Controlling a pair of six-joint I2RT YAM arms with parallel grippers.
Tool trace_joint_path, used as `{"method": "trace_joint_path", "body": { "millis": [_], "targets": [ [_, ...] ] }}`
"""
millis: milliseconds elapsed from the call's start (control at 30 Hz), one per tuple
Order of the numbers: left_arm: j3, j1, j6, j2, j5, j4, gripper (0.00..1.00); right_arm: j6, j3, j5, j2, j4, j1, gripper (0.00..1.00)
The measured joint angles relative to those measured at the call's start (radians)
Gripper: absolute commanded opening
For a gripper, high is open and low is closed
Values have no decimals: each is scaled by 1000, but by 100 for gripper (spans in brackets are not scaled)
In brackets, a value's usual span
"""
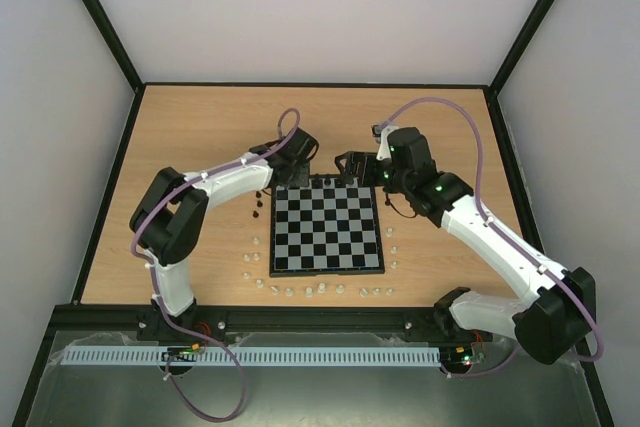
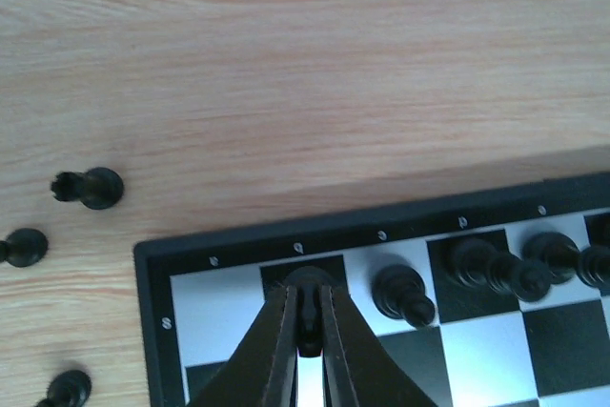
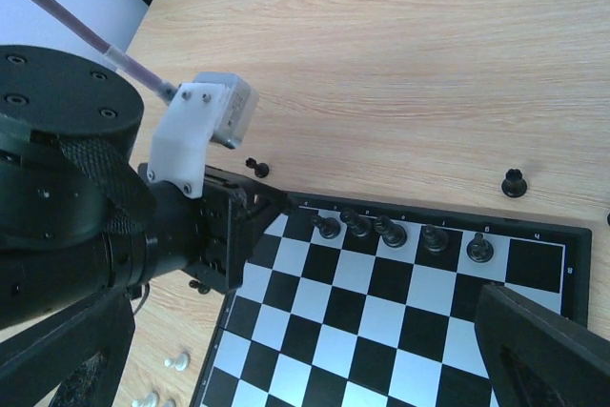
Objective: Set up the chess pieces on the board
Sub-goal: Place the chess piece on the chessboard.
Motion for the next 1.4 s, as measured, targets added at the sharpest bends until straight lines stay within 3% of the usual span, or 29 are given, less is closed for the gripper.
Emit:
{"method": "trace_joint_path", "body": {
  "millis": [1400],
  "targets": [
    [-33, -29, -45, 25, -10, -7, 10, 13, -12, -15, -19, 0, 0, 99]
  ]
}}
